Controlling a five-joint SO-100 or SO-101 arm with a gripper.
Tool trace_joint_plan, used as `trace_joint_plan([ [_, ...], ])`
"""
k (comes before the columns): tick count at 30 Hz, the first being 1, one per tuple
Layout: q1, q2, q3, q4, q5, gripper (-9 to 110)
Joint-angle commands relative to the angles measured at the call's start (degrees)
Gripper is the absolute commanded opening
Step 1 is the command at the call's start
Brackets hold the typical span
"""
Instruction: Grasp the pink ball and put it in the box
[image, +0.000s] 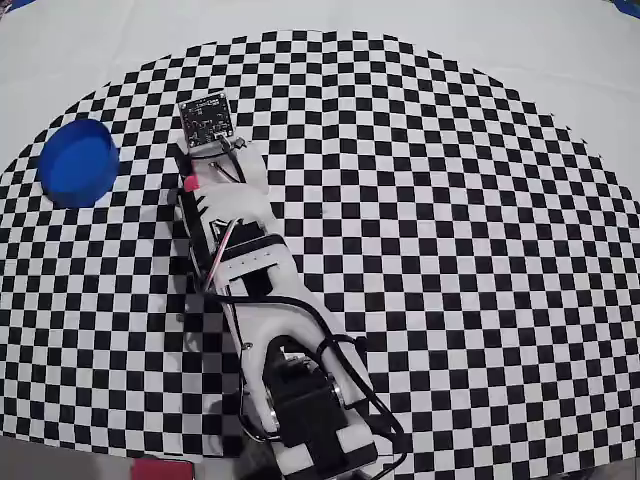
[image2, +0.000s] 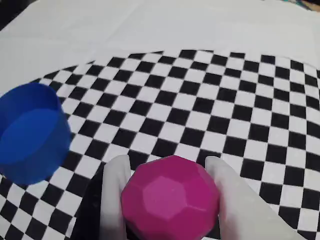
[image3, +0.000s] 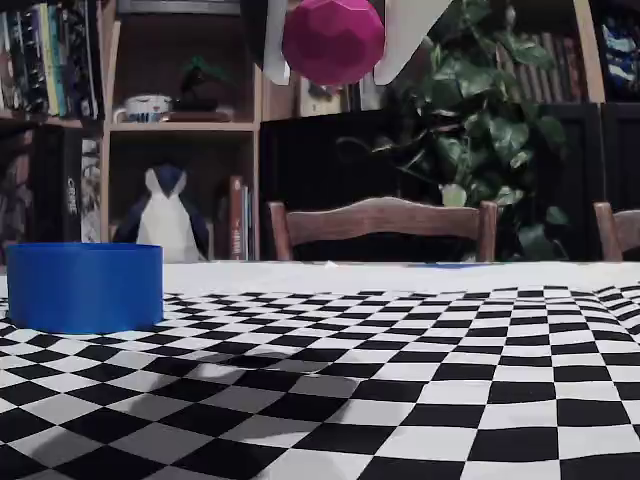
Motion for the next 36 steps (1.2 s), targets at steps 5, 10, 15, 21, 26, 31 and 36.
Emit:
trace_joint_plan([
  [5,-1.1,2.5,-0.3,-0.8,-0.4,0],
  [10,-1.8,2.5,-0.3,-0.9,-0.4,0],
  [15,-4.0,2.5,-0.3,-1.0,-0.4,0],
  [21,-7.1,2.6,-0.3,-1.3,-0.4,0],
  [26,-9.7,2.6,-0.2,-1.3,-0.4,0],
  [31,-12.0,2.6,-0.2,-1.3,-0.4,0],
  [36,-14.0,2.5,-0.3,-1.3,-0.4,0],
])
